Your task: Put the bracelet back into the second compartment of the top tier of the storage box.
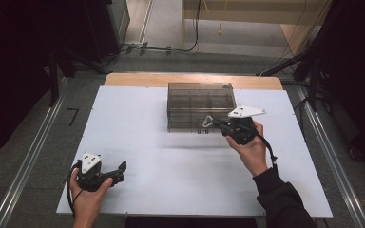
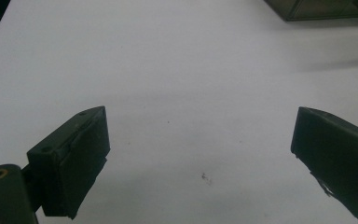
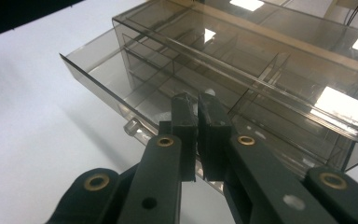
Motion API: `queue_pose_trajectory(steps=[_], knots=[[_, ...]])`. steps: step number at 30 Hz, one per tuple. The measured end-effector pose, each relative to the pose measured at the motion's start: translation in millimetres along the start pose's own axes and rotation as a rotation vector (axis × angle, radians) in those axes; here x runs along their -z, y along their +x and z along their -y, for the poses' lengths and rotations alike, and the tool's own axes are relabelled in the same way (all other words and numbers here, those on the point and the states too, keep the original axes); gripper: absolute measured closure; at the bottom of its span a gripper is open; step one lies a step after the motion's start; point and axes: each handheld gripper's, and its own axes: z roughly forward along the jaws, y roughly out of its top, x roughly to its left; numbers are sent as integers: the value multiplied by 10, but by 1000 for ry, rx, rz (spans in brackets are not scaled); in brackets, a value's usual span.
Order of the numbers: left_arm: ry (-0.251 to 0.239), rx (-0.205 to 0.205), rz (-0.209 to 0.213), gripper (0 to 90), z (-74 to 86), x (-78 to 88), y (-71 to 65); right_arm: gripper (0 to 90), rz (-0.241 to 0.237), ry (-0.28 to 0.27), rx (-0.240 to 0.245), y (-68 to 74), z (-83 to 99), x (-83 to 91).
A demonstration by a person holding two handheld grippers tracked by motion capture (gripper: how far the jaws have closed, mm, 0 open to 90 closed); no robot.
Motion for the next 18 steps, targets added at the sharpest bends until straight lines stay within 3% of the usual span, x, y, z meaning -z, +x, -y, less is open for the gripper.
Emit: queue_pose_trajectory(steps=[18], knots=[[4,-1,2,49,2,-2,1,837,6,37,7,2,10,-210]])
